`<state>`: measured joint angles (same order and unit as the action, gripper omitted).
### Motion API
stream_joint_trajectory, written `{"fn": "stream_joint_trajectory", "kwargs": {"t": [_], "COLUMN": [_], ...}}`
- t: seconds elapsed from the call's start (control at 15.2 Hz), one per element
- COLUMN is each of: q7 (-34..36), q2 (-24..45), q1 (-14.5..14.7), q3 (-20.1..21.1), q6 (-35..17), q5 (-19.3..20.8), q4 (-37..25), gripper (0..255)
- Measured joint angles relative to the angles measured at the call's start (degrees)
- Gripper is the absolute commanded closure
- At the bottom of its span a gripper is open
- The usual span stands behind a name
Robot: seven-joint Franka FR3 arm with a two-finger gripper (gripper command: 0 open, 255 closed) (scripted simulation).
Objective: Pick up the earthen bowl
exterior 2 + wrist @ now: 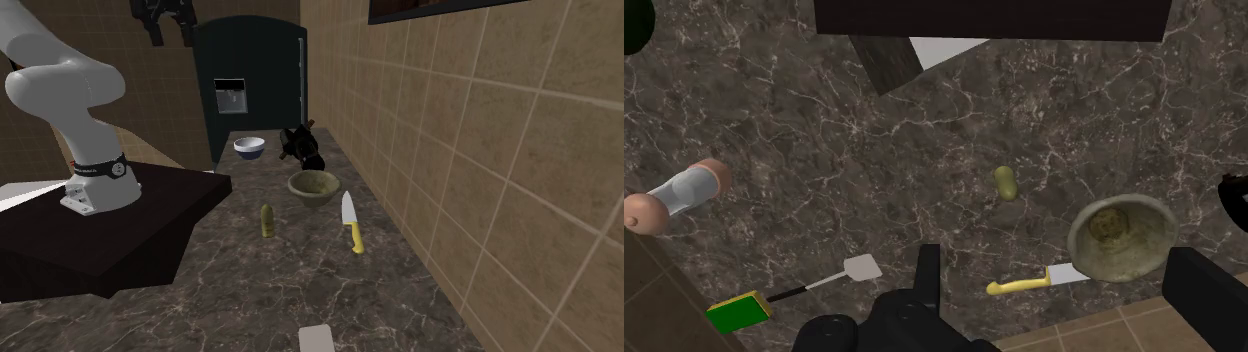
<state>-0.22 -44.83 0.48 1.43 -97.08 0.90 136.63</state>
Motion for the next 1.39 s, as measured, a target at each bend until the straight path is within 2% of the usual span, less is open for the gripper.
{"fn": "stream_joint_trajectory", "kwargs": {"t": [0.2, 0.86, 1.39], "q7": [-0.1, -0.5, -4.1], "q2": [1.2, 14.1, 30.5], "q1": [0.1, 2.5, 5.7], "q3": [-0.3, -0.8, -1.5], "q6": [-2.4, -21.6, -37.0], "q5": [-0.5, -6.5, -13.8], "q4": [1.3, 7.9, 7.1], "gripper": [0, 0, 0]}}
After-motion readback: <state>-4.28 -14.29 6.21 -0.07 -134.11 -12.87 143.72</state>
